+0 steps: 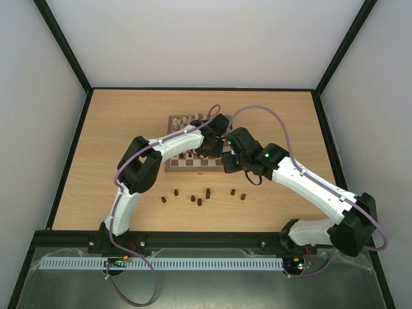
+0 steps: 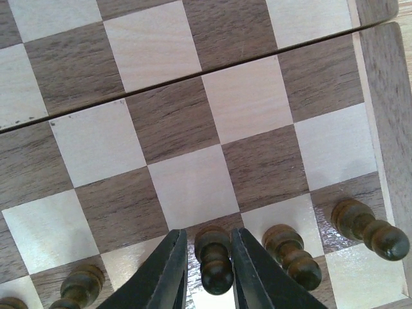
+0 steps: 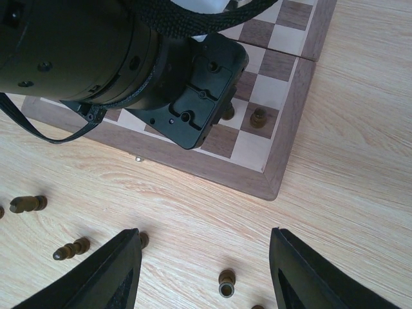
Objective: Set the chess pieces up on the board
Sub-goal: Place the chess piece on the chessboard, then pick up the chess piece at the center of the board.
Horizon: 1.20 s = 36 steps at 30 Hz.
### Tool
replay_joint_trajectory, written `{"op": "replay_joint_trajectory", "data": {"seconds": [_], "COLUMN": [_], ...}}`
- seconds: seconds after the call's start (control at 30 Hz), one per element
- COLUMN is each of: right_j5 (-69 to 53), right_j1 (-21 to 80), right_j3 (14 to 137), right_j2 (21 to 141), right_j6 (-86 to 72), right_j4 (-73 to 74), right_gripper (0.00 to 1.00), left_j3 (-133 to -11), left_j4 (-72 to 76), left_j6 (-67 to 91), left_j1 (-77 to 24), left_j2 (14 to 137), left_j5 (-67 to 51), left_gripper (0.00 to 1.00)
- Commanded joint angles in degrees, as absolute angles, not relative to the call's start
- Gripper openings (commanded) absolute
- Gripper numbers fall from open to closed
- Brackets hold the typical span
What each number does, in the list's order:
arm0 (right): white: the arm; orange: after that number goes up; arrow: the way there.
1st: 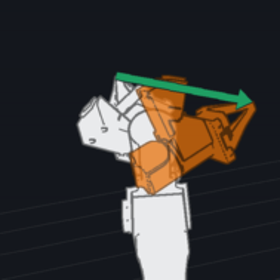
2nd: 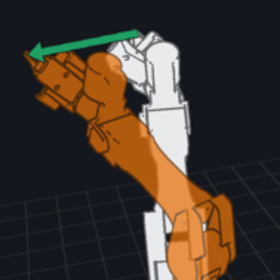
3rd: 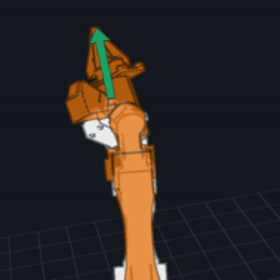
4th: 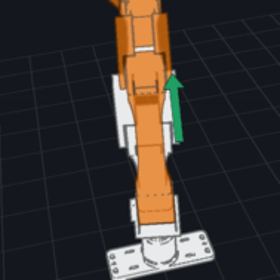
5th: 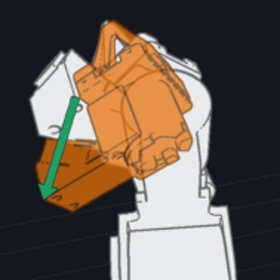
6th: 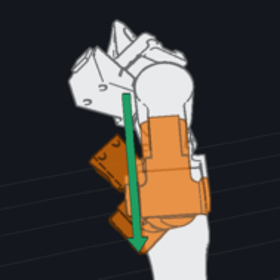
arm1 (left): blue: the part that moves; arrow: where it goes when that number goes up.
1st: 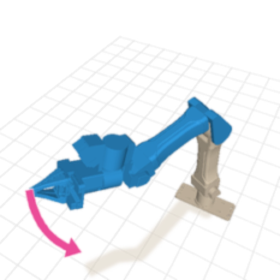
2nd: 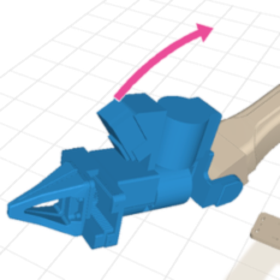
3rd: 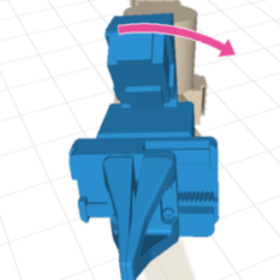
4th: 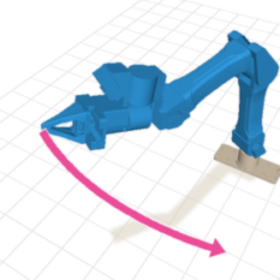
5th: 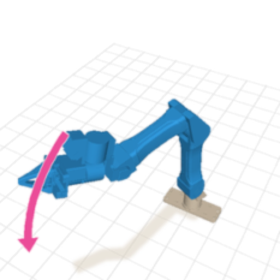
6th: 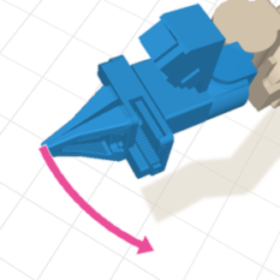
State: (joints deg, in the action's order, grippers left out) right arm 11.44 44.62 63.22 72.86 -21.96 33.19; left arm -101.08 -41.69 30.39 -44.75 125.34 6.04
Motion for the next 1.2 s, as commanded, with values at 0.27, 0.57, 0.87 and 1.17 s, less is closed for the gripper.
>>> {"op": "replay_joint_trajectory", "data": {"seconds": [0.27,0.57,0.87,1.17], "right_j5": [11.0,11.1,10.7,7.6], "right_j1": [44.4,44.4,44.5,44.4], "right_j3": [62.6,62.6,61.5,57.6], "right_j2": [72.1,72.2,72.9,75.3], "right_j6": [-21.8,-21.9,-22.5,-26.8], "right_j4": [34.0,34.1,34.1,32.9], "right_gripper": [0.56,0.56,0.58,0.64], "left_j3": [-104.3,-109.5,-92.6,-61.8], "left_j4": [-45.4,-47.6,-43.2,-33.0], "left_j6": [30.2,29.3,29.8,35.4], "left_j1": [-45.2,-45.1,-45.0,-45.0], "left_j2": [121.4,117.3,98.3,71.2], "left_j5": [7.8,9.7,14.4,12.4], "left_gripper": [0.26,0.36,0.61,0.89]}}
